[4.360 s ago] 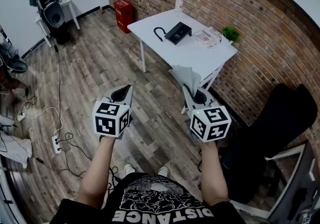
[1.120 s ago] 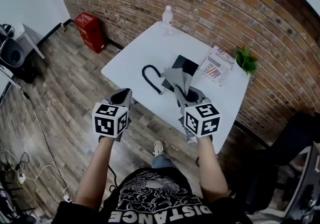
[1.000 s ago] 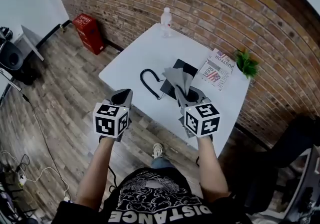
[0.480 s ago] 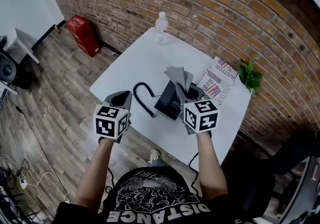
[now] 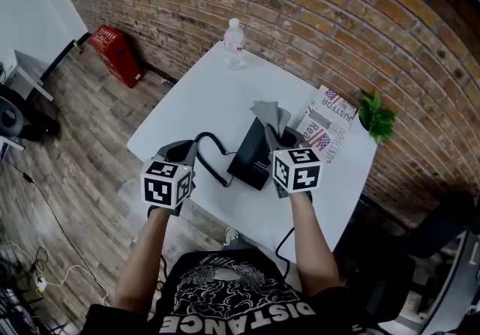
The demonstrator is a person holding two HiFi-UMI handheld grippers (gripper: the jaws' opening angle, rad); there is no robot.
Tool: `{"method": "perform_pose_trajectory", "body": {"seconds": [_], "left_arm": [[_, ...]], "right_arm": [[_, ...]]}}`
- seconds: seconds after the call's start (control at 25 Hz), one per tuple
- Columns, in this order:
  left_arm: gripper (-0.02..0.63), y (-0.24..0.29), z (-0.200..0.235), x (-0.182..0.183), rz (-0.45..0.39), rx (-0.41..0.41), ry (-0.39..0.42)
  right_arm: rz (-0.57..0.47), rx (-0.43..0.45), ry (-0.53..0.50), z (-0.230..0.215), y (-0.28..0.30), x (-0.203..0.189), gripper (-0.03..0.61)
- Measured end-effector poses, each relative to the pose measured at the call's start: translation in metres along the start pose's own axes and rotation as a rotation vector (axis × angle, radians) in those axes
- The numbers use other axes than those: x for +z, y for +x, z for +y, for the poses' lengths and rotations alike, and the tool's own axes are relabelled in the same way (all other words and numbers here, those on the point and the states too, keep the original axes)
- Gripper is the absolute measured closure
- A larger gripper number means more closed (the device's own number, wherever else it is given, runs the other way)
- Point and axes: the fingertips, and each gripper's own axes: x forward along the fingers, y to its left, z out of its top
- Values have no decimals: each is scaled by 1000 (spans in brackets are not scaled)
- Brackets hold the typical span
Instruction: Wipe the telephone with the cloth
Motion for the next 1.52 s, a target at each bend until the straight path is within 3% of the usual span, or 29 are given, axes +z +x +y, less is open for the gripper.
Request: {"method": "perform_pose_trajectory", "body": {"seconds": [0.36,0.76,1.52], "left_arm": [[607,18,5,-6,7,-122,29],[607,25,8,-3,34,-287,108],[607,37,14,-11,55,-482,186]], "right_arm": [[68,-100,-30,1,26,-19,566],[149,-202,28,14,34,-45,566],[200,-328,107,45,30,-79,566]]}}
